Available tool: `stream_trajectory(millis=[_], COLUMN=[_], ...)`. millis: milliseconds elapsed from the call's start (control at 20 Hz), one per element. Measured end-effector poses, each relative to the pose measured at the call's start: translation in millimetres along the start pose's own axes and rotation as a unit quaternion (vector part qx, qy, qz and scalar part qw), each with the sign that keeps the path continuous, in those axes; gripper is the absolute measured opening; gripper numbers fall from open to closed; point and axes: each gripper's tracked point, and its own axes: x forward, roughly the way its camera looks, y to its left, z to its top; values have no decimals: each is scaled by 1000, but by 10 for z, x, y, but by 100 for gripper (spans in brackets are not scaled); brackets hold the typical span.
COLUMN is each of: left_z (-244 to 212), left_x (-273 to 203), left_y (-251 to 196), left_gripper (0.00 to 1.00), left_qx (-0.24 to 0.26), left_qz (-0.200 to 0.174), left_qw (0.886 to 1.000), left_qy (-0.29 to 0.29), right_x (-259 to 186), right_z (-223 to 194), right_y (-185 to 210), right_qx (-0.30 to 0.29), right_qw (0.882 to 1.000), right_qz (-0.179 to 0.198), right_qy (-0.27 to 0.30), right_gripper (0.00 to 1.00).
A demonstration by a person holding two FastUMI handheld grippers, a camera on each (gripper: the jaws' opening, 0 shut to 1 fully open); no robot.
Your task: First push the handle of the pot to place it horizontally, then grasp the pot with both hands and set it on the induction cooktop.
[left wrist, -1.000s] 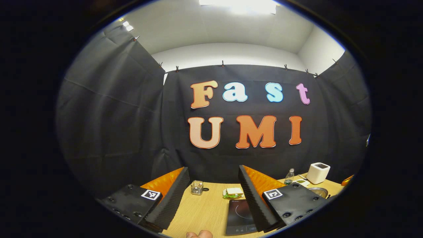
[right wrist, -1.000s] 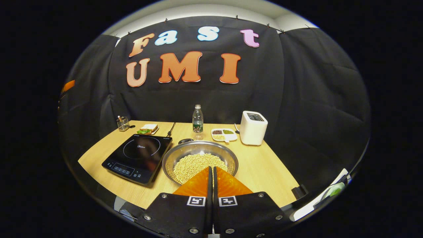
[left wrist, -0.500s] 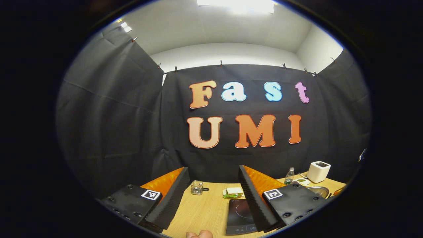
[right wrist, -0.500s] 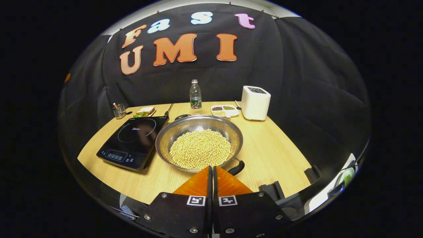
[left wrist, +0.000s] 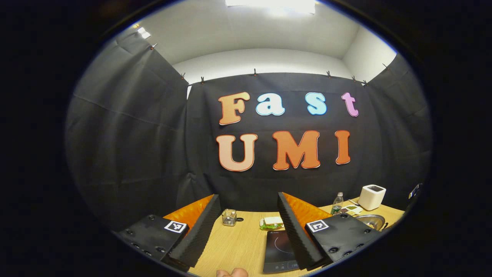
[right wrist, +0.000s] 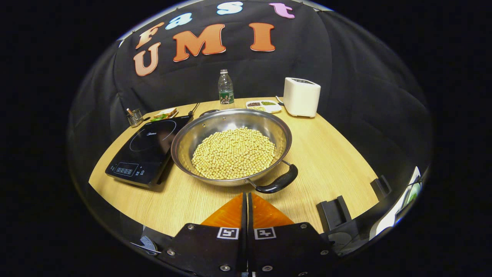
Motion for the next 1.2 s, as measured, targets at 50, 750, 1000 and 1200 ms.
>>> stream_trajectory(millis=[50,750,1000,1200], left_z=[2,11,-7,-20], left_x=[9,24,35,66], left_y=[-2,45,46,41], left_gripper=[99,99,99,99], left_qx=[-1,3,2,1], left_qz=[-1,8,9,9], left_qw=[1000,1000,1000,1000], left_qy=[-1,-1,1,2], right_x=[35,313,391,449], right_z=[-22,-34,14,60], right_y=[-3,-205,-294,-364], right_qx=[4,124,164,187], right_qw=[1000,992,986,982], right_qz=[-1,-8,-11,-15], right_qy=[3,27,26,28], right_gripper=[1,1,1,0])
